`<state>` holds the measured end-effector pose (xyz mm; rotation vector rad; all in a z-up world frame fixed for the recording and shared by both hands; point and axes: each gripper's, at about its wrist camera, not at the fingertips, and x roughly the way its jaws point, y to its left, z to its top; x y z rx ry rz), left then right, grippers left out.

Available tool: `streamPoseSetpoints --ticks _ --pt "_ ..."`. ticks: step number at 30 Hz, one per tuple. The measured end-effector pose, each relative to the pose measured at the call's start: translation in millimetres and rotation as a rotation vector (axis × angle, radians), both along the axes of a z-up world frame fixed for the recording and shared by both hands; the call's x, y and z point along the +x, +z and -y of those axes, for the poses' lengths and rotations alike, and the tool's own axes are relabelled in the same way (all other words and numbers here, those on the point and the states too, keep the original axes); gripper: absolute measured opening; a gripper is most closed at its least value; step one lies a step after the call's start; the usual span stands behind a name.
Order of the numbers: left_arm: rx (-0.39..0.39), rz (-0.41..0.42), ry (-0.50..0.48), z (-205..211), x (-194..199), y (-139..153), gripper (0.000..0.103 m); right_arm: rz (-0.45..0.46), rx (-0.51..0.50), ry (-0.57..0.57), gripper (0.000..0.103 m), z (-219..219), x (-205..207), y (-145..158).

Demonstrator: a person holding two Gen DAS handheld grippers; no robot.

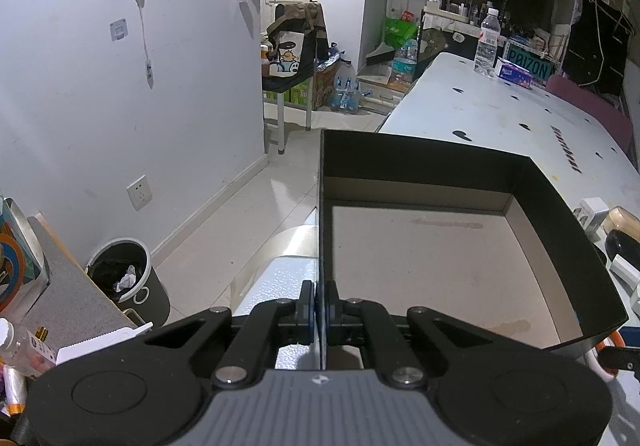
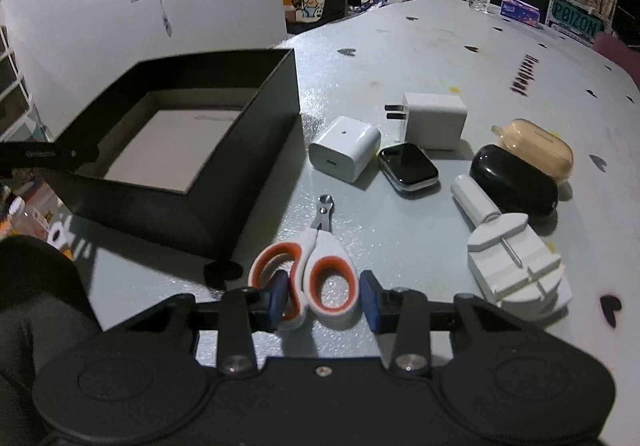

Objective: Organize rigid objects
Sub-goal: 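Close the right gripper on the orange-handled scissors, then carry the scissors into the black box and open the right gripper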

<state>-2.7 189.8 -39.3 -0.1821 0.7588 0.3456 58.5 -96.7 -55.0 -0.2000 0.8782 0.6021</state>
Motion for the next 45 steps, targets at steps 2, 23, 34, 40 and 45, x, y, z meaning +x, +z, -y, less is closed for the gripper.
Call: streamPoseSetpoints --ticks 2,23,34,40,45 --pt "0.002 -0.001 0.000 0.3 0.2 0.0 0.004 0.004 0.022 -0.016 0.039 3.0 -4.4 4.5" --pt "0.009 0.011 -0.010 1.3 1.2 0.6 0.004 0.117 0.243 -0.057 0.039 -19.6 -15.4 79.3" --pt "0.031 0.019 -0.017 2.7 1.6 0.8 0.003 -0.055 0.186 0.056 0.039 -145.0 35.3 48.3" --pt "0.019 0.035 -0.027 0.1 0.1 -0.6 0.004 -0.089 0.123 0.068 0.039 -189.3 43.0 38.8" --pt "0.012 0.041 -0.035 -0.7 -0.6 -1.8 0.004 -0.102 0.060 0.093 0.040 -209.8 43.0 28.4"
